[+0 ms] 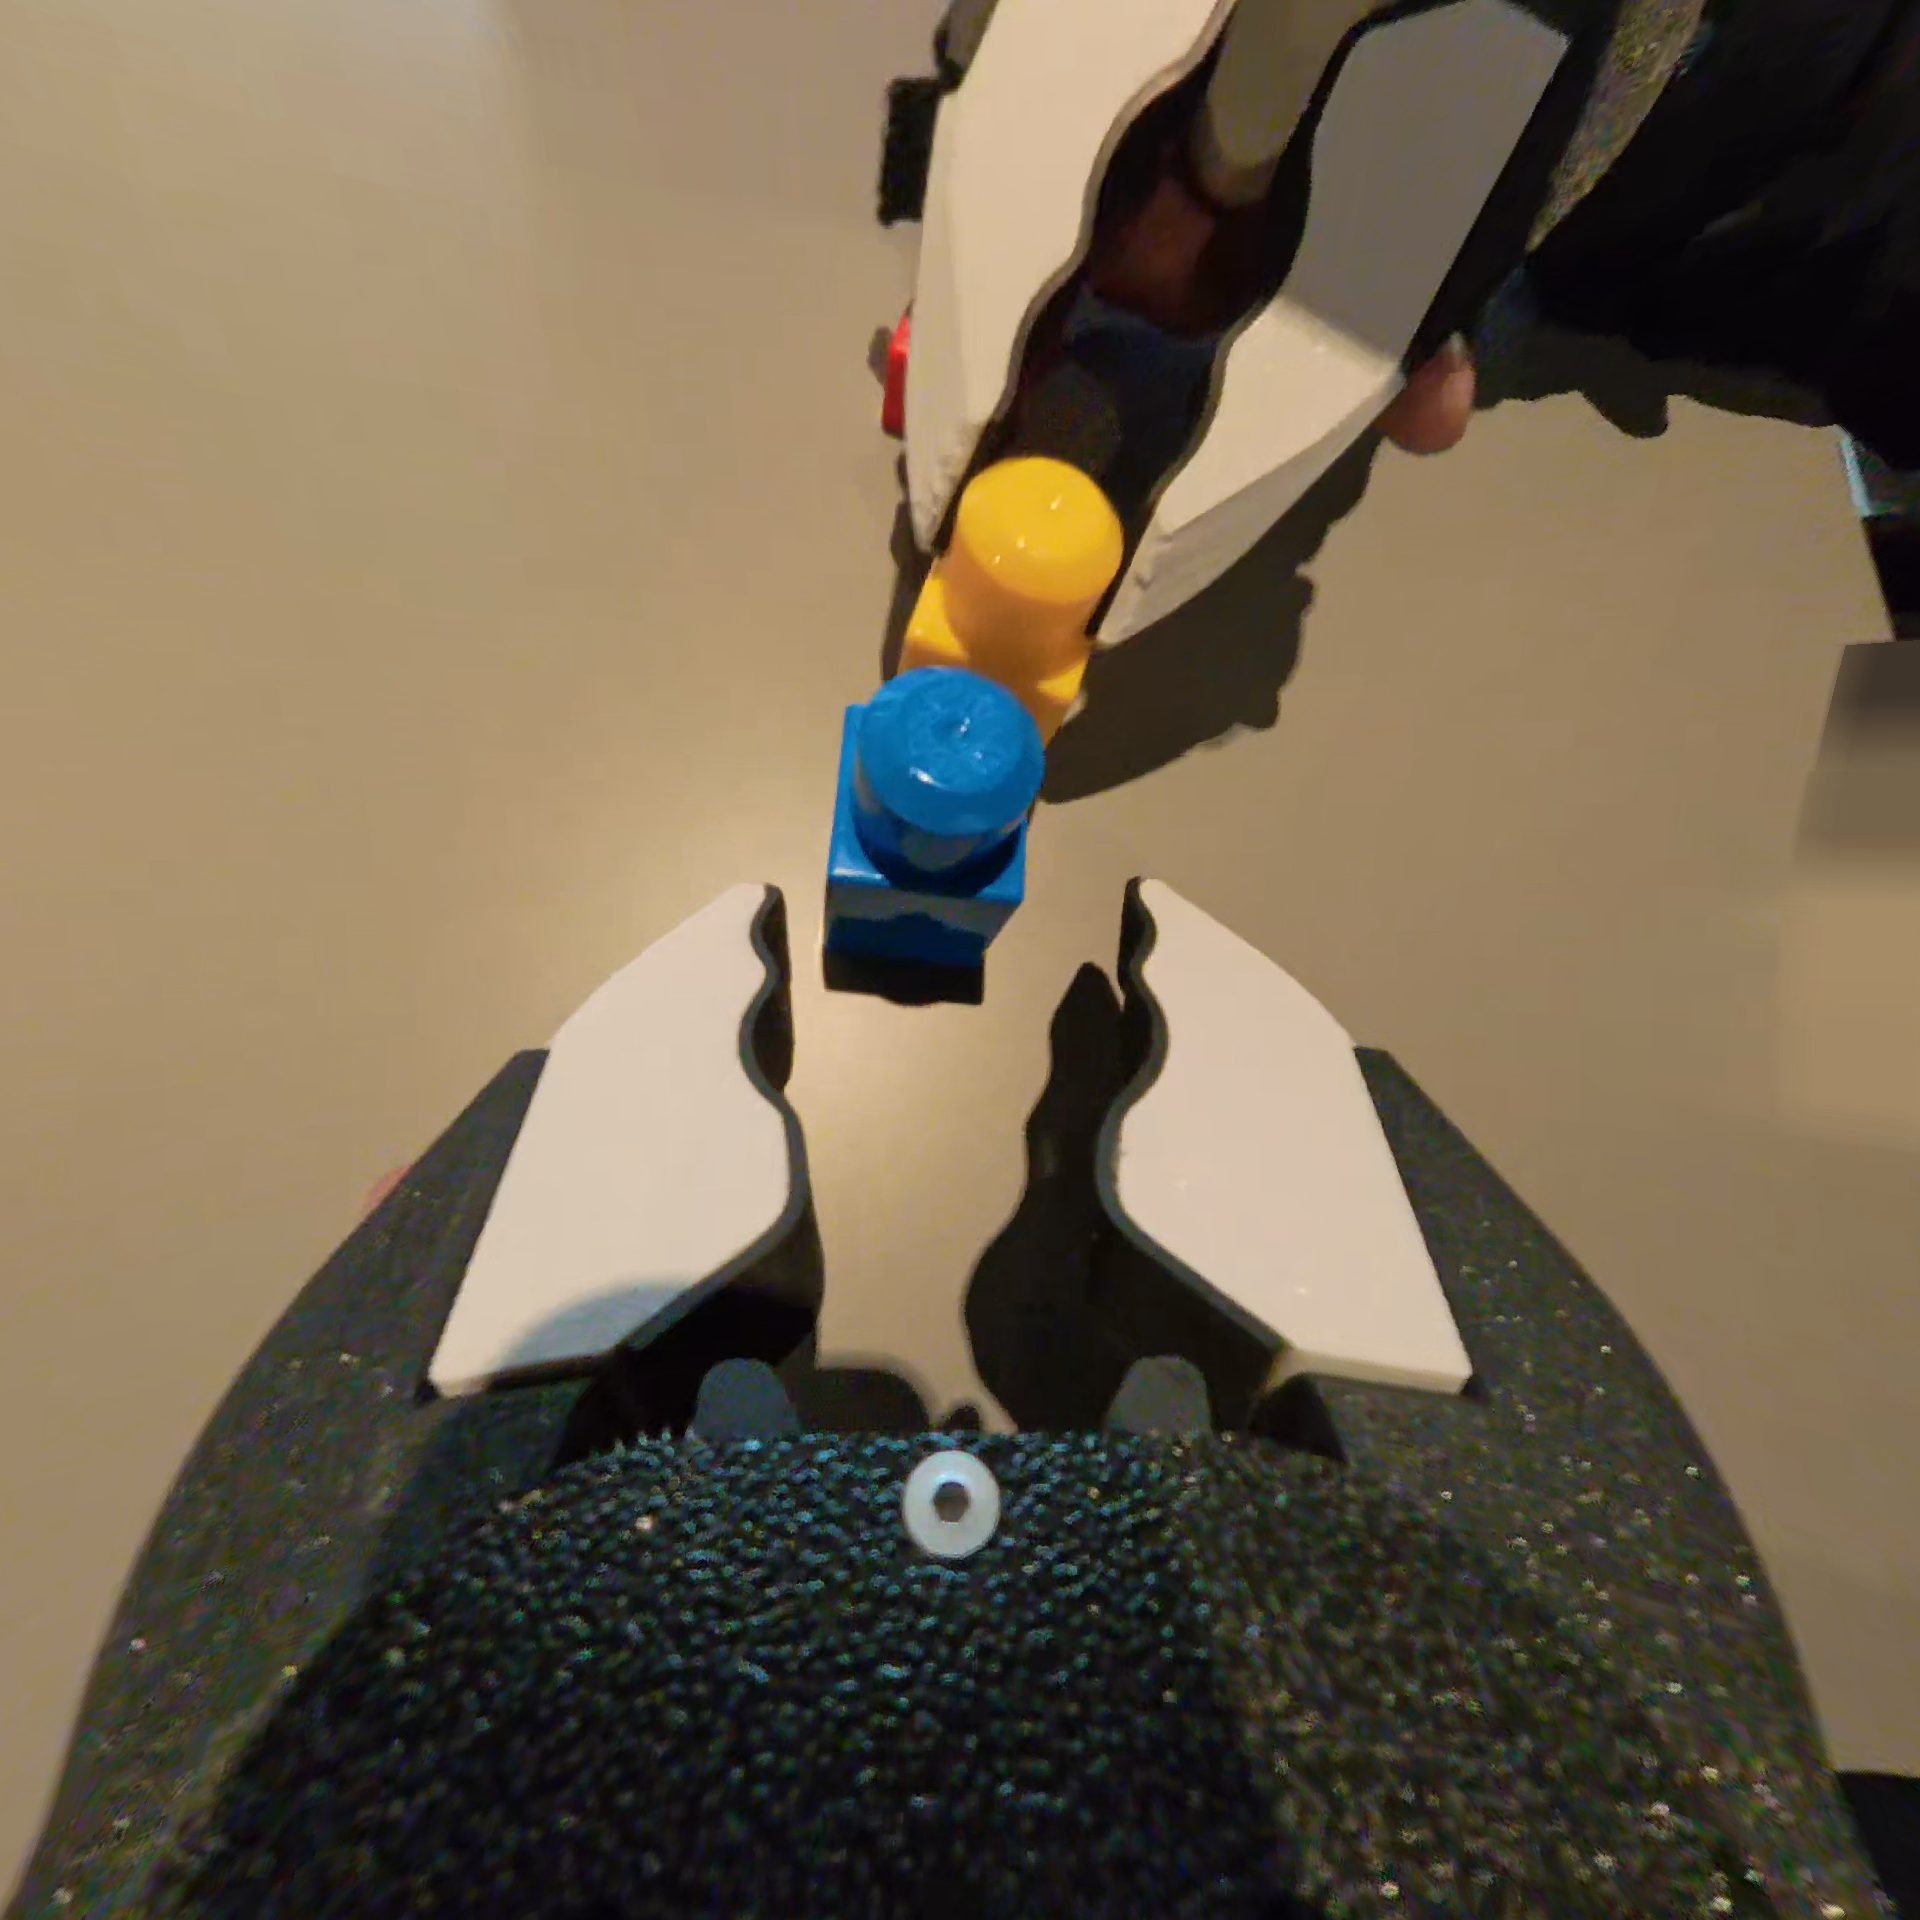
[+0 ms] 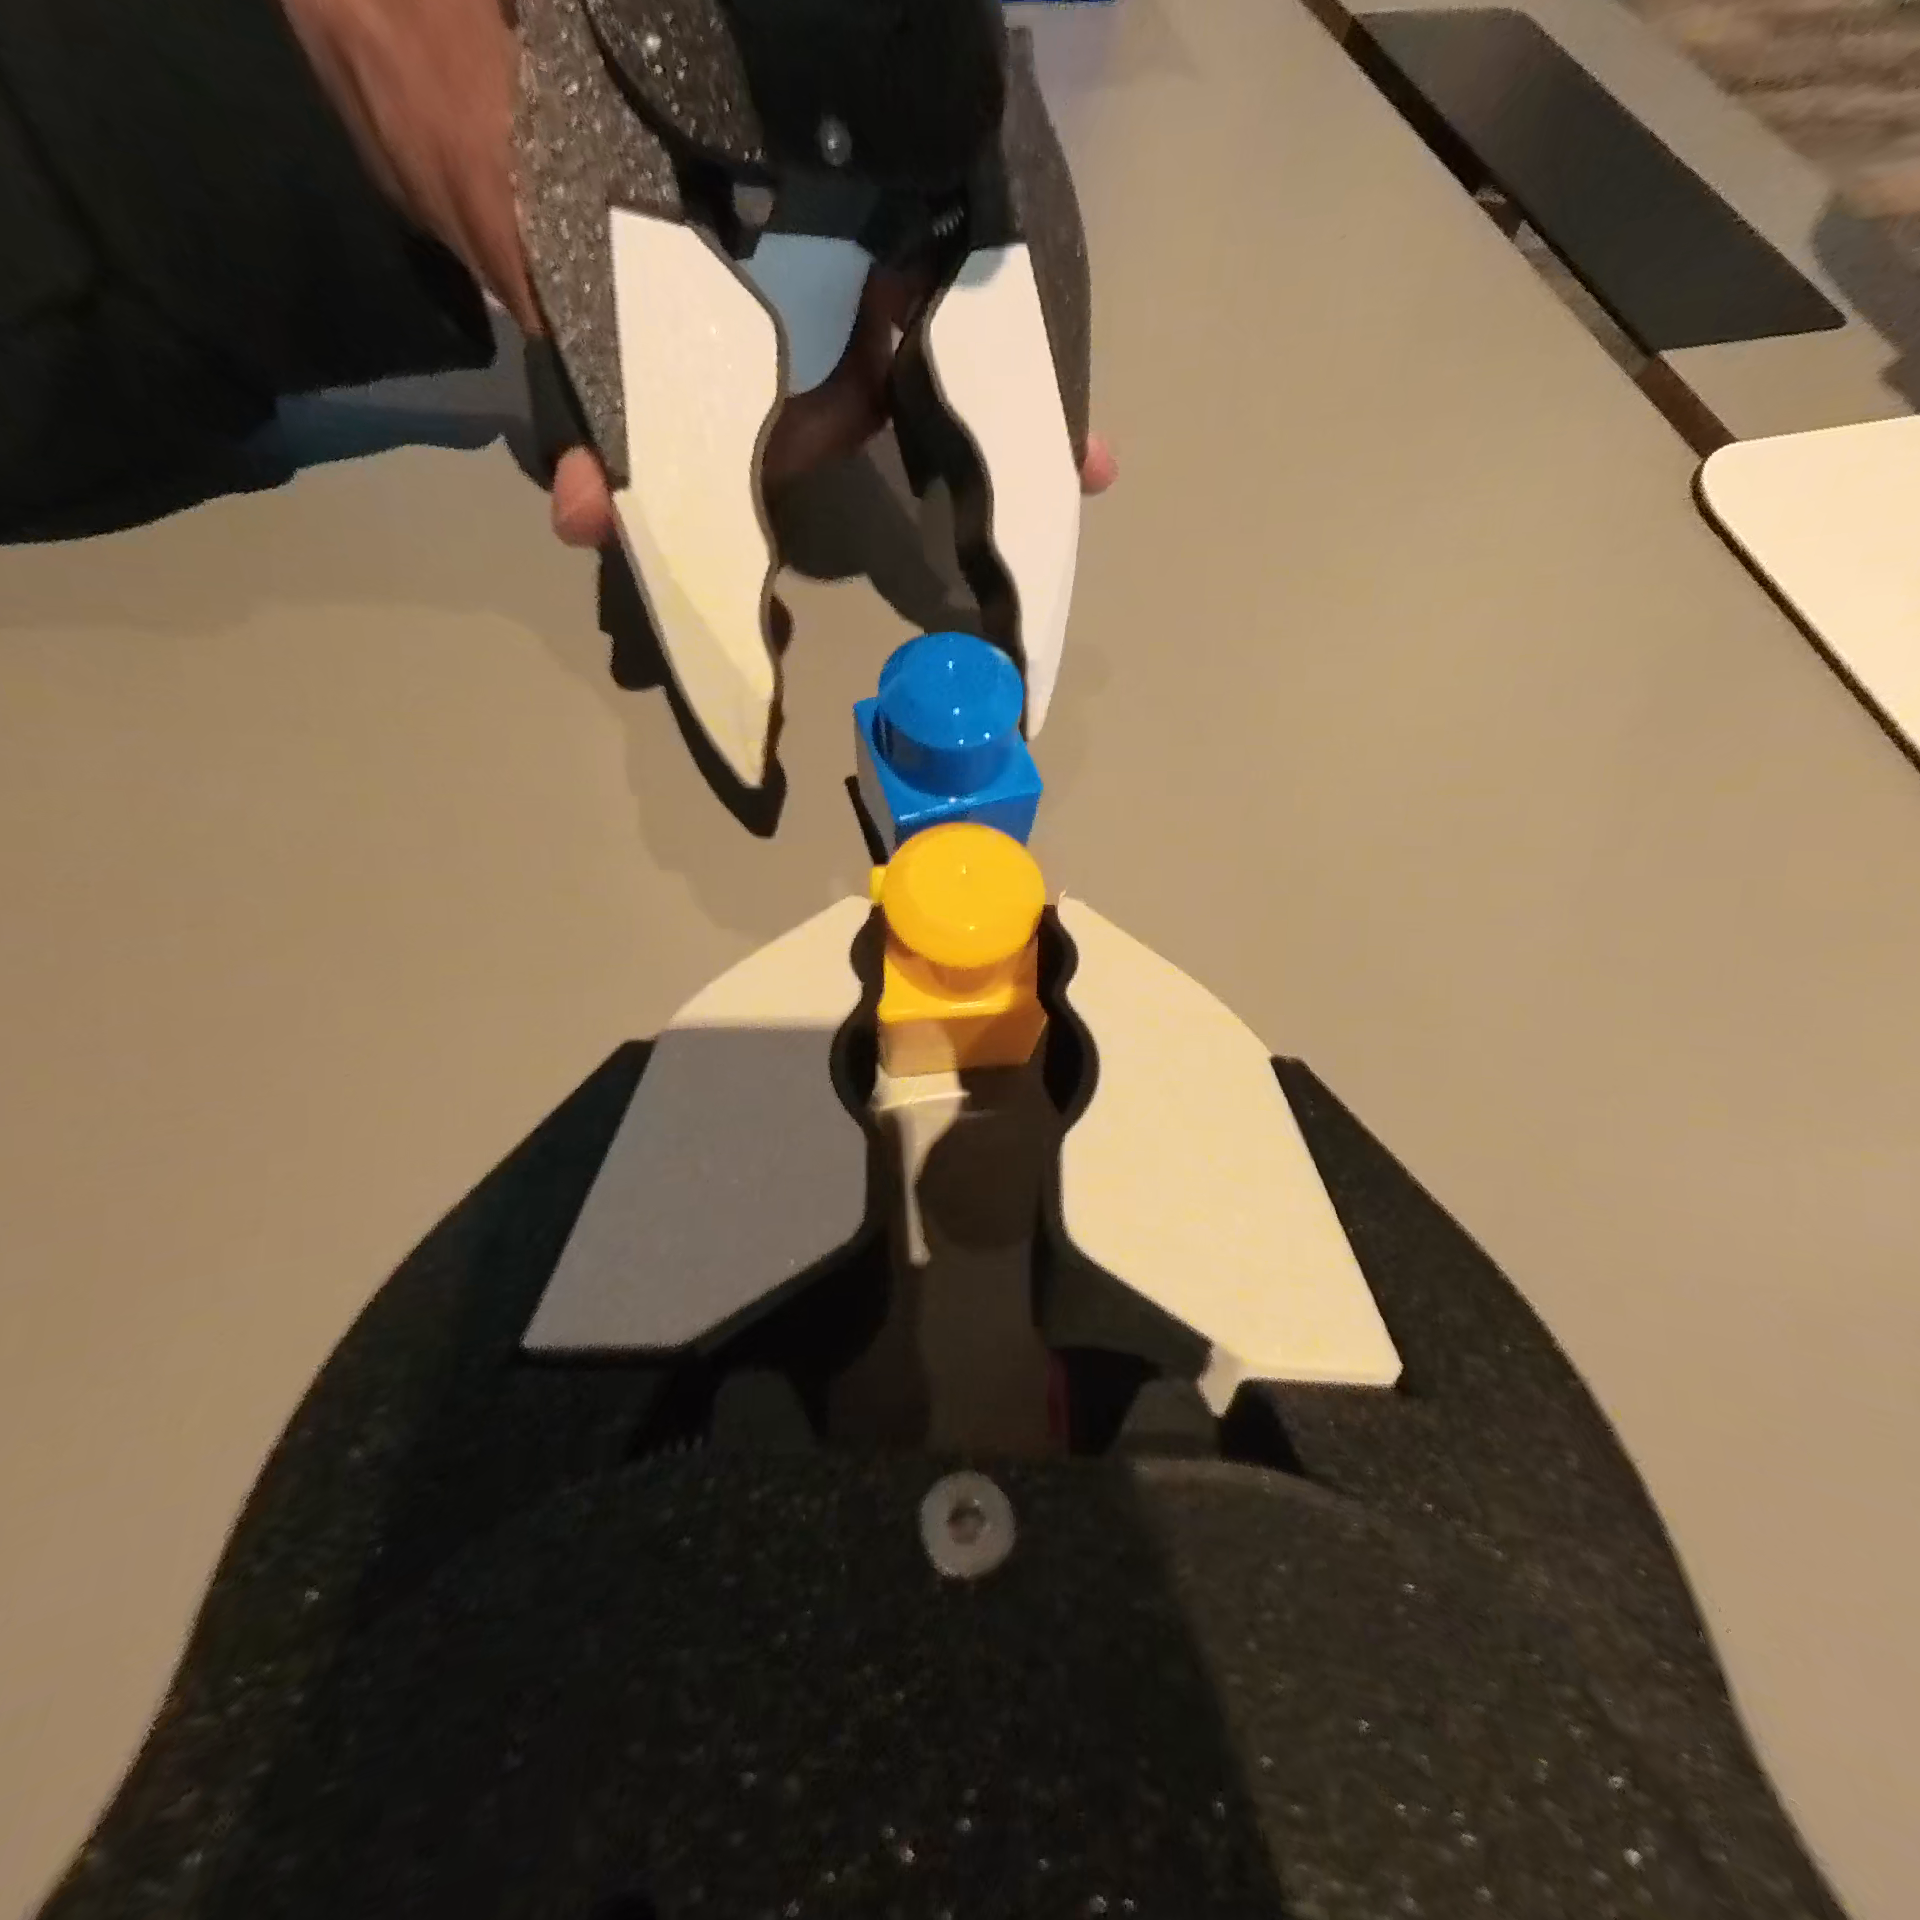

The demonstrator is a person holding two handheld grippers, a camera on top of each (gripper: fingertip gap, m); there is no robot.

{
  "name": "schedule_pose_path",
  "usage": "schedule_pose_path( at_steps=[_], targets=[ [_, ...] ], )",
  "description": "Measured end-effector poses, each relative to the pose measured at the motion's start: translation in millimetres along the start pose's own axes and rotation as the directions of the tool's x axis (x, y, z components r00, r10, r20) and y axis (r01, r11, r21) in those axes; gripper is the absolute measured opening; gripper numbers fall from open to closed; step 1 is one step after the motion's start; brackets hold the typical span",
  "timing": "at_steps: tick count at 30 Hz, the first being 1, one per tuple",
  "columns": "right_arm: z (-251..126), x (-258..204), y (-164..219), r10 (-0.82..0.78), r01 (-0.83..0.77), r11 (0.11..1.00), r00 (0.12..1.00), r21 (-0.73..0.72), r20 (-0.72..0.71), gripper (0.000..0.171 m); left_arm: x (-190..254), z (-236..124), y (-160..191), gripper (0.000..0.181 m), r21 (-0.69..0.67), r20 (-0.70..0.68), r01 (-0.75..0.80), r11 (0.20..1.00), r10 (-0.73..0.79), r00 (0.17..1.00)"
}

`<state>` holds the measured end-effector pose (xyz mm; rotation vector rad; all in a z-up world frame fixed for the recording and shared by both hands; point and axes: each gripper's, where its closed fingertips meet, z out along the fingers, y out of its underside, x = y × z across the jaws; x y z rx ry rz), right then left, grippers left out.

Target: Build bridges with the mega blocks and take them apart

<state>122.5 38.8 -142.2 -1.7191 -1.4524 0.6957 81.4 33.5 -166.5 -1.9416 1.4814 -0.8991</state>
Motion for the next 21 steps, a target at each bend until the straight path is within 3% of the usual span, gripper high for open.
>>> schedule_pose_path(
  at_steps=[9,21],
  targets=[
    [-0.5,2.5,1.0,0.020,-0.021,0.999,0.999,0.024,0.036,0.028,6.7,16.6,-1.4,0.038,-0.047,-0.041,-0.025,0.999,0.023,0.999],
    [-8.1,-3.4,4.5,0.029,-0.039,0.997,0.985,0.060,0.168,0.028,13.5,25.5,-5.8,0.038,-0.059,-0.058,-0.028,0.998,0.025,0.998]
  ],
)
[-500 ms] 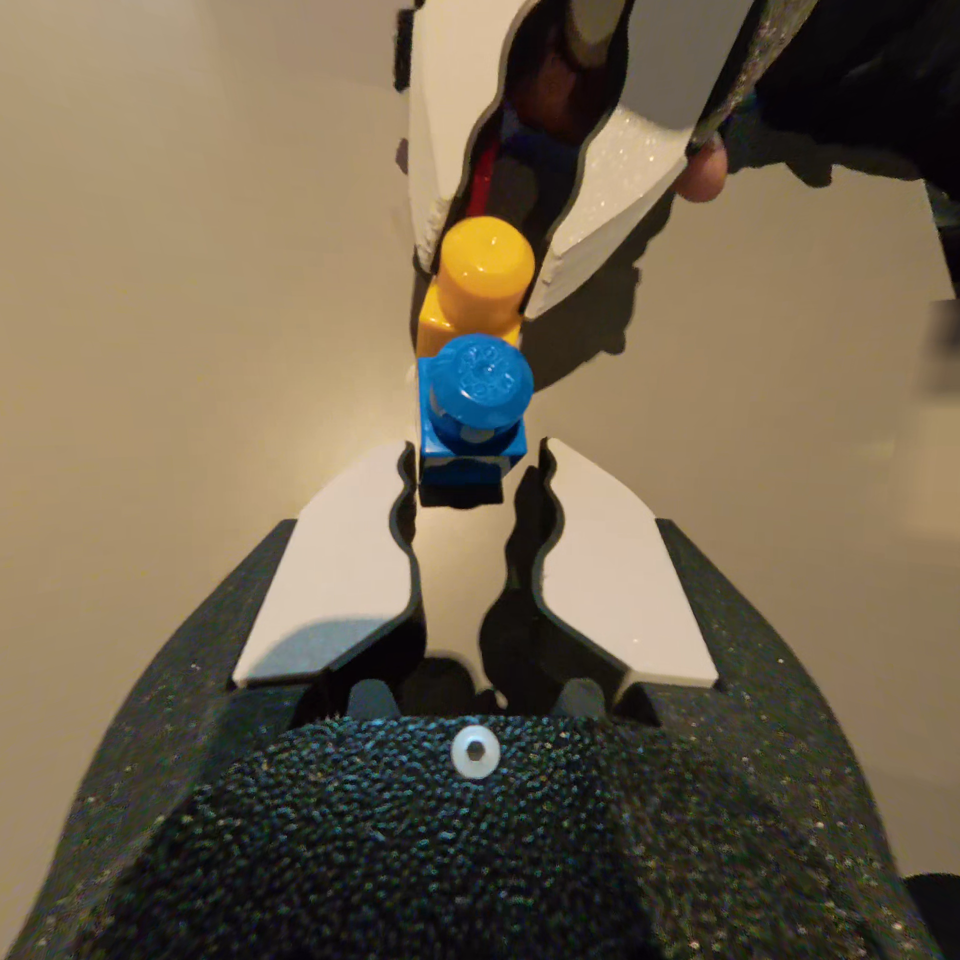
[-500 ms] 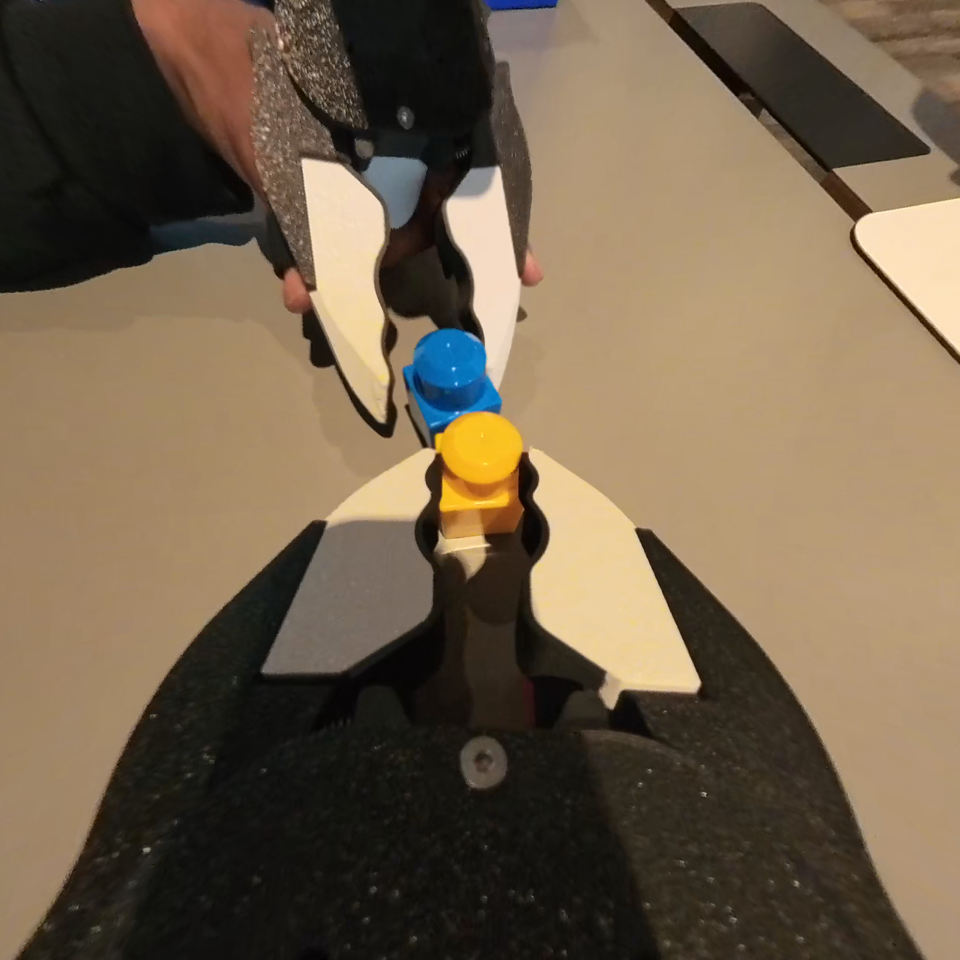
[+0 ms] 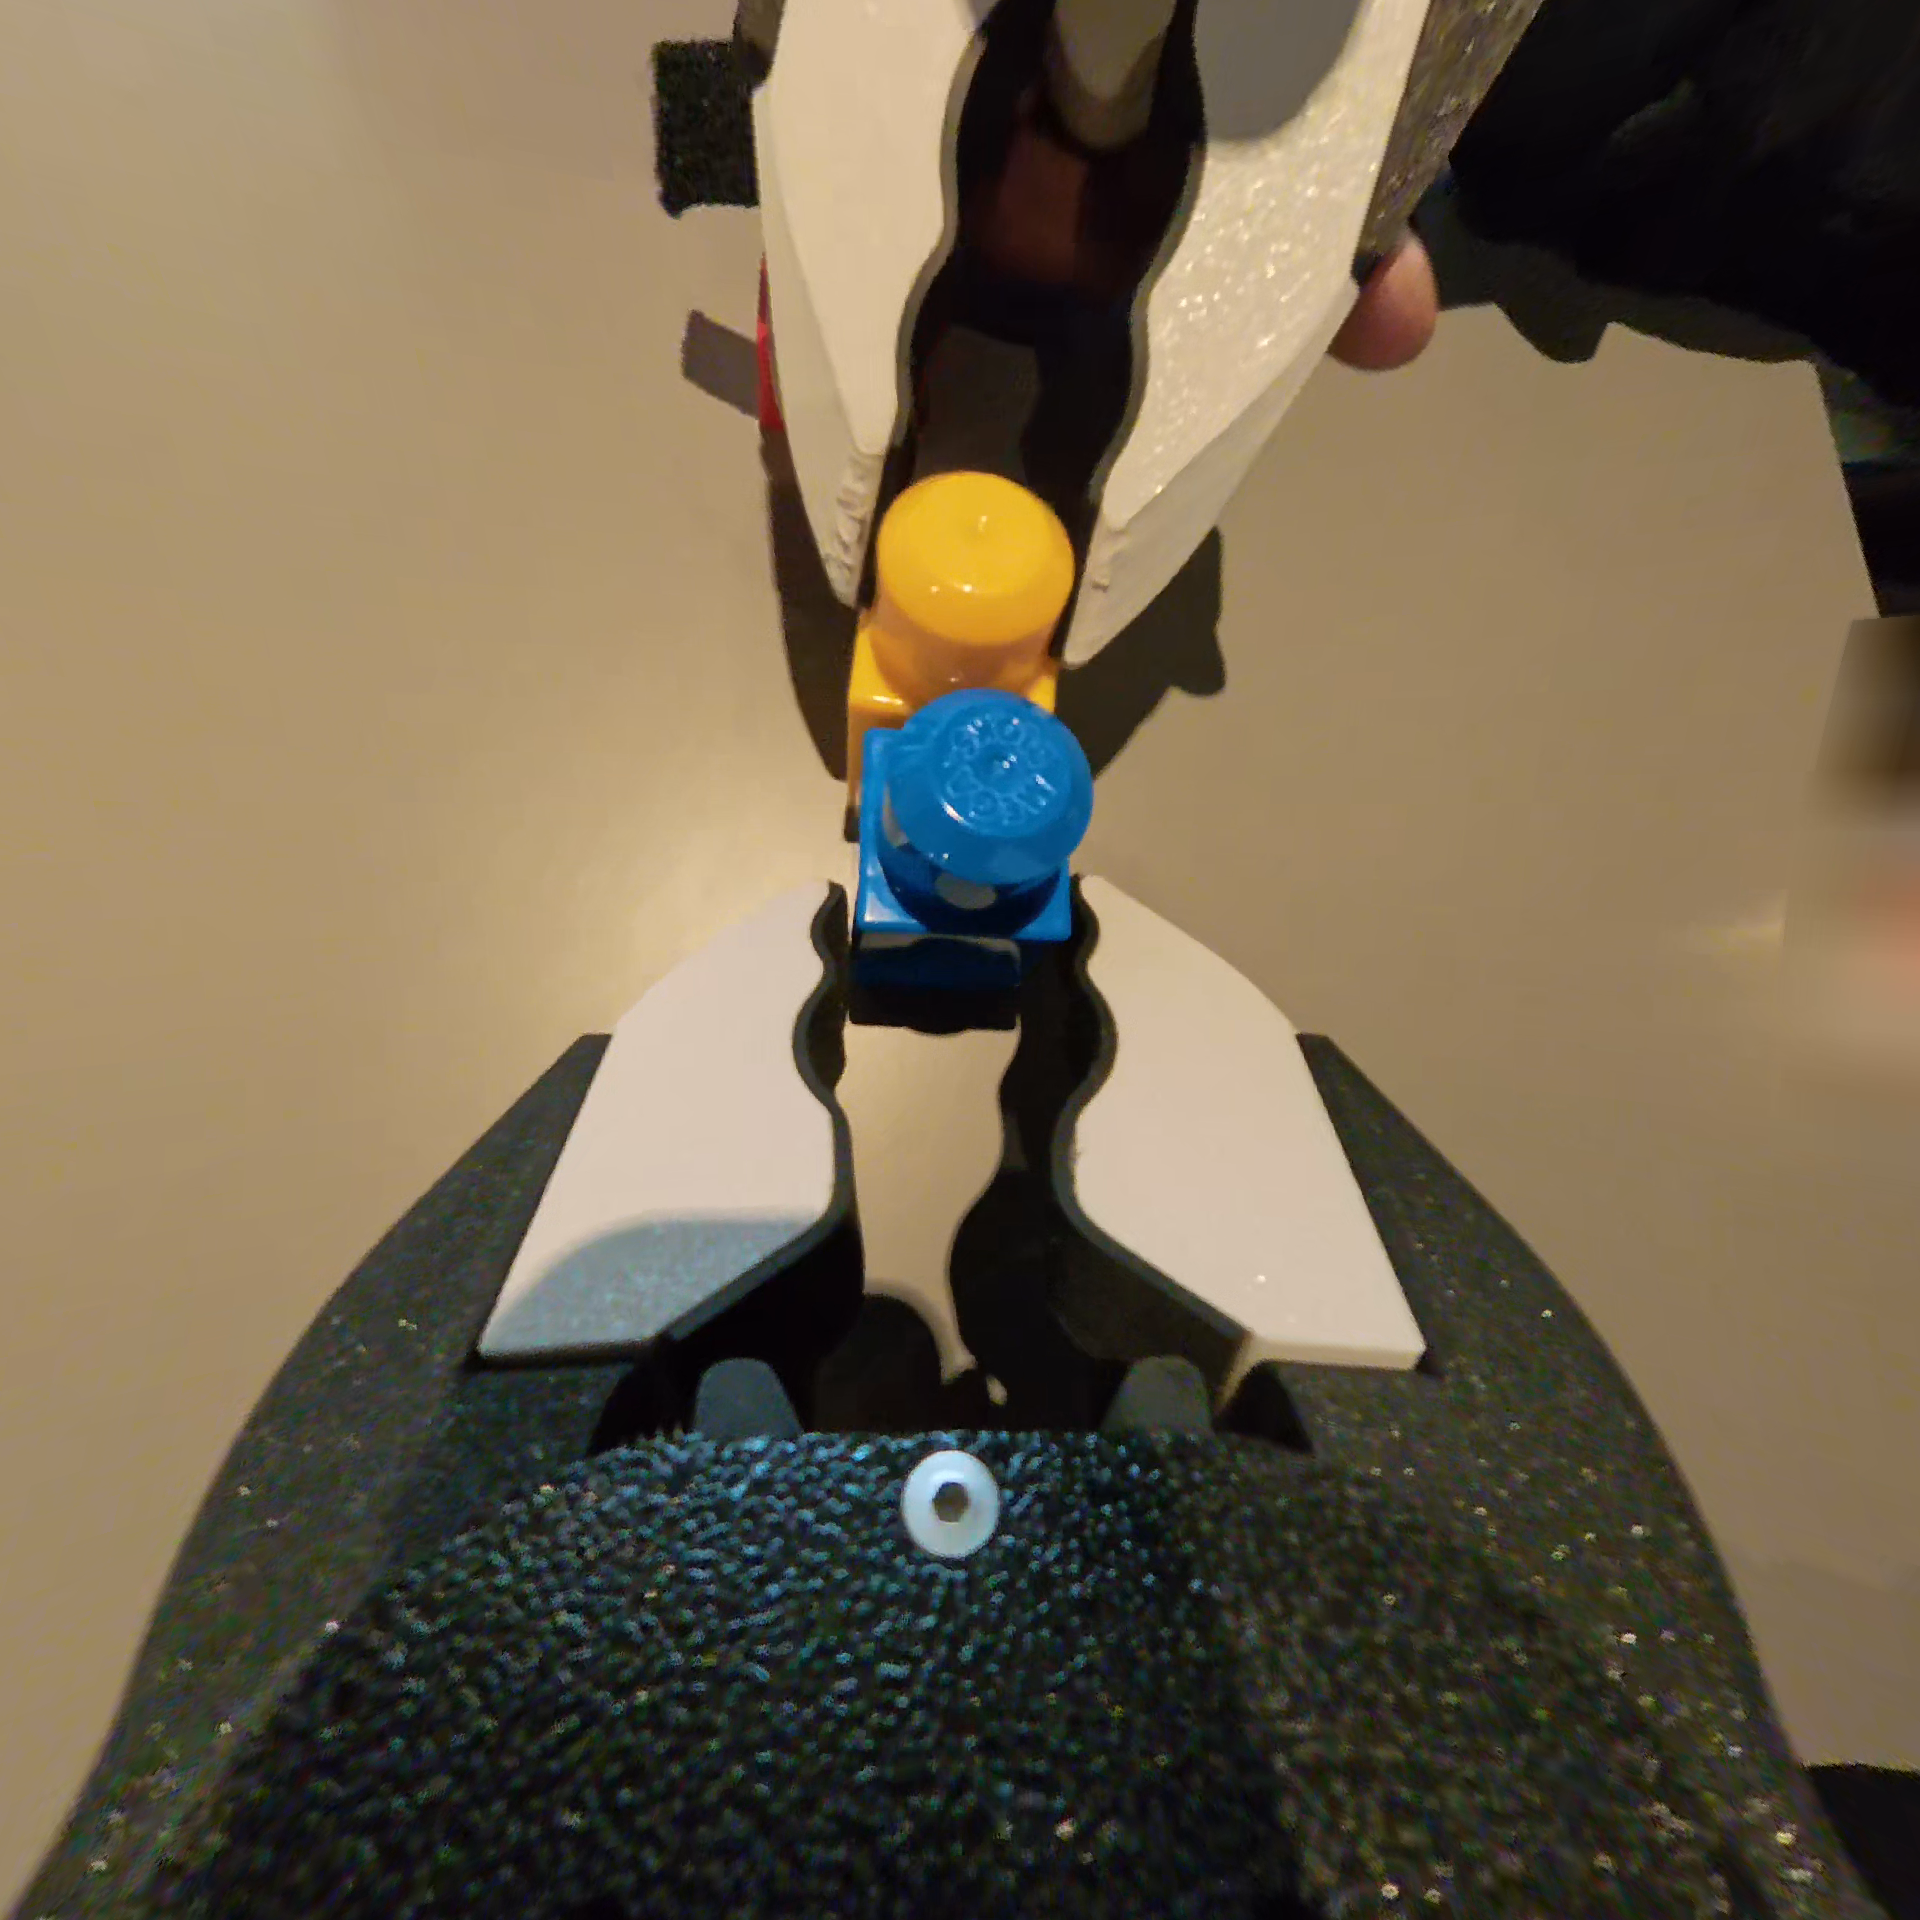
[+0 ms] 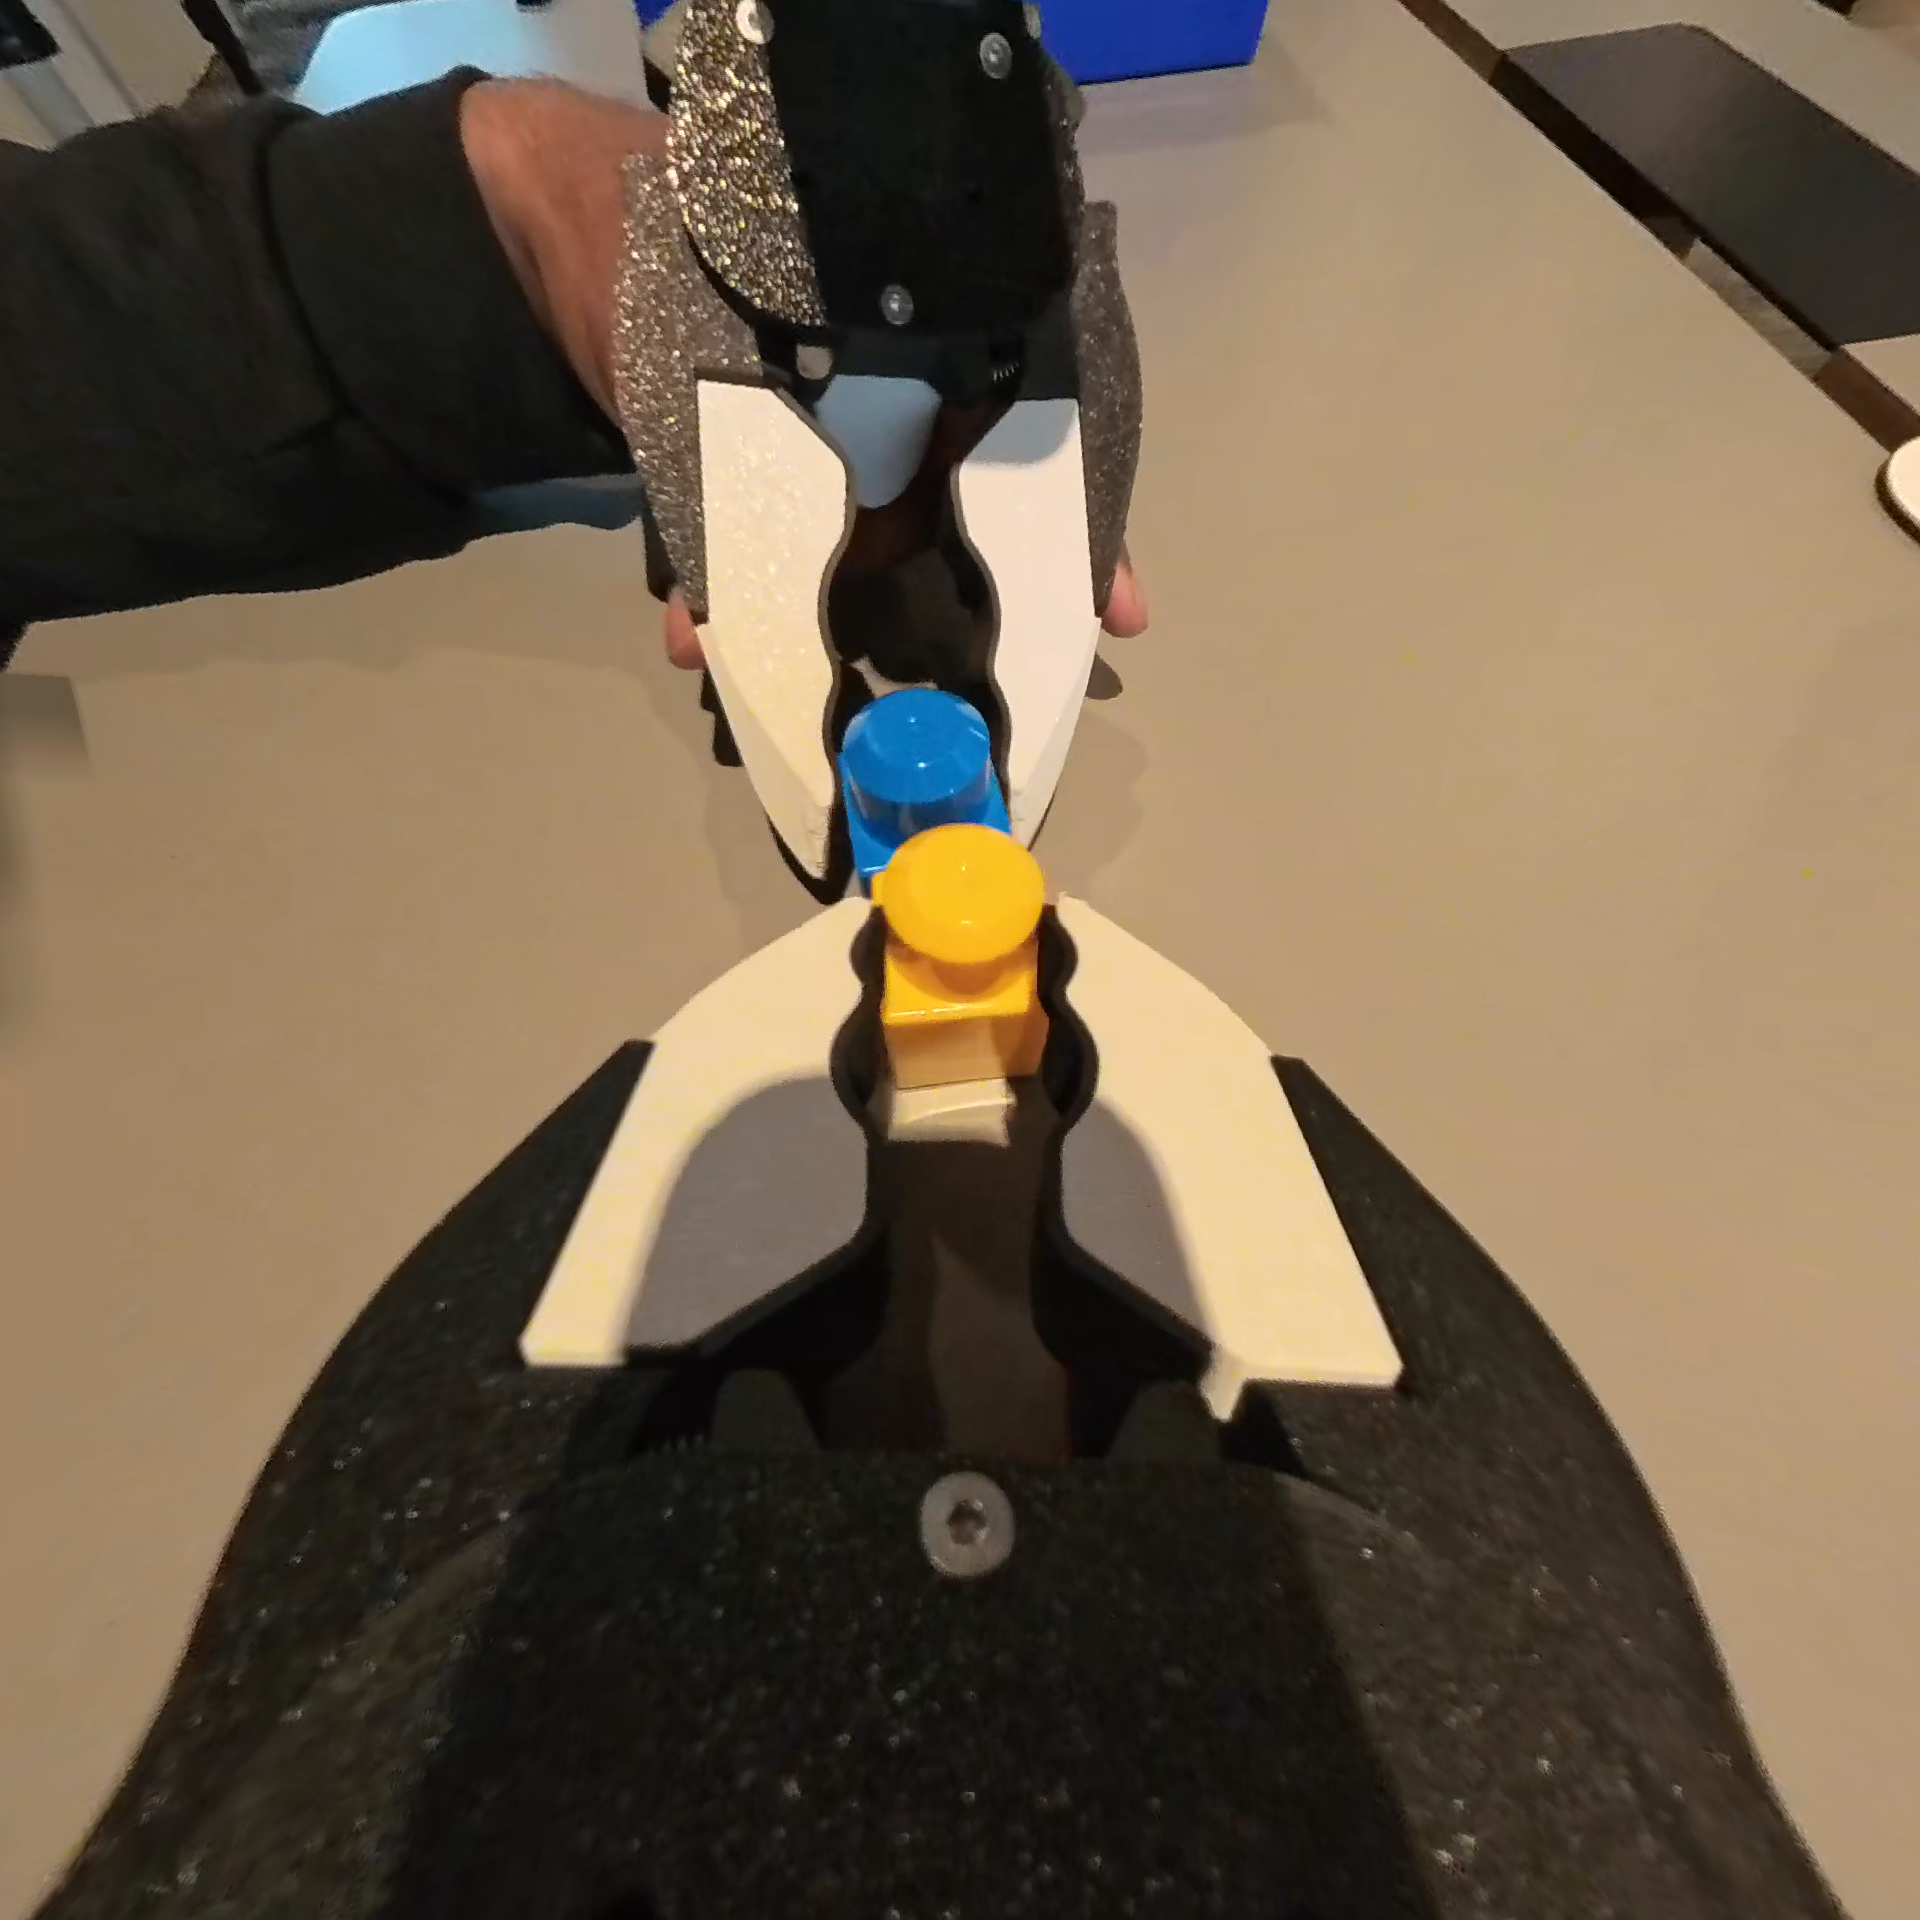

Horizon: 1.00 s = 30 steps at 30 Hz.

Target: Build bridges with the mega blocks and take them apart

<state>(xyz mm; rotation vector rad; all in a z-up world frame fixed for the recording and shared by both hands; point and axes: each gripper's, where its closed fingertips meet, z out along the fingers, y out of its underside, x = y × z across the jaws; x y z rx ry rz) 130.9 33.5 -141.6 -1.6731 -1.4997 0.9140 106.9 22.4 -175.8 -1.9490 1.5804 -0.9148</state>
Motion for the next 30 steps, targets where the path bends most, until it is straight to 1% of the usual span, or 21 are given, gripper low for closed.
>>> schedule_pose_path(
  at_steps=[8,18,30],
  targets=[
    [-1.3,-2.6,1.0,-0.022,0.022,1.000,0.999,0.009,0.029,0.028,5.8,2.8,0.4,0.039,-0.010,-0.026,-0.003,1.000,0.003,1.000],
    [-1.7,-5.6,1.9,-0.055,0.054,0.998,0.998,0.007,0.042,0.028,5.5,4.0,-0.3,0.039,-0.011,-0.022,-0.005,1.000,0.005,1.000],
    [-0.8,-5.0,2.5,-0.073,0.073,0.997,0.997,0.002,0.030,0.028,5.5,4.2,-0.8,0.039,-0.009,-0.023,-0.003,1.000,0.003,1.000]
  ],
)
